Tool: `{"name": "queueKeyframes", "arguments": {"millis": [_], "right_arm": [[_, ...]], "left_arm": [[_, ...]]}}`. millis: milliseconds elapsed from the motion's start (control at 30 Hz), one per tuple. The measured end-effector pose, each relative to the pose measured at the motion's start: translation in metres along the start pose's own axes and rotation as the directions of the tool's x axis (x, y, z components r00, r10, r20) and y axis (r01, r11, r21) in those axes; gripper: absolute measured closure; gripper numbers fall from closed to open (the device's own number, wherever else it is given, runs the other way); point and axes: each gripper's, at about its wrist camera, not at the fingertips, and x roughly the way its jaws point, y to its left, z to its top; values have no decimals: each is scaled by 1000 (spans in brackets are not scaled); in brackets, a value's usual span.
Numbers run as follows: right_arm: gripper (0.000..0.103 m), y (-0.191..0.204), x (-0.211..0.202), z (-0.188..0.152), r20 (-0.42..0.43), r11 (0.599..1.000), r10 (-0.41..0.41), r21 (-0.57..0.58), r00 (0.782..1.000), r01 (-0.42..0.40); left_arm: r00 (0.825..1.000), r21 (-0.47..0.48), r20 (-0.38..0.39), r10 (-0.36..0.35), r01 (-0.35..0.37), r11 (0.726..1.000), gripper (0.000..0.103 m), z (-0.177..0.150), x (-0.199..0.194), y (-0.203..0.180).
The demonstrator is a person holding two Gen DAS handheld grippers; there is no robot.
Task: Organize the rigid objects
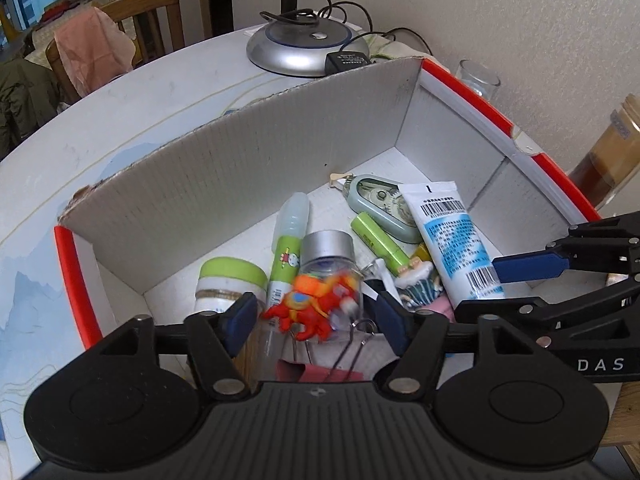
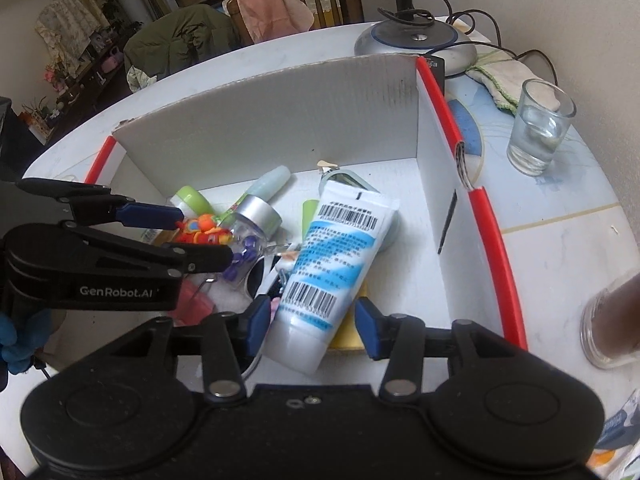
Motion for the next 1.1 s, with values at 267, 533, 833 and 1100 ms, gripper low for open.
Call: {"name": "queueKeyframes", "arguments": {"millis": [267,533,833,1100], "right_arm": [[52,8,-22,-5,50,1000,15,-6,999,-15],[46,25,-51,-15,119,1000,17,-2,993,-17],[37,51,-89,-33,221,999,34,5,975,-36],[24,72,-113,-52,298,999,44,17,954,-51]], "left_arm": [[998,-13,61,-8,9,1000,37,-11,-24,0],[988,-30,151,-16,20,999,37,-27,-65,2],[968,-25,249,-37,45,999,37,-54,-119,3],[952,-36,306,-11,23,999,37,-80,-154,10]]}}
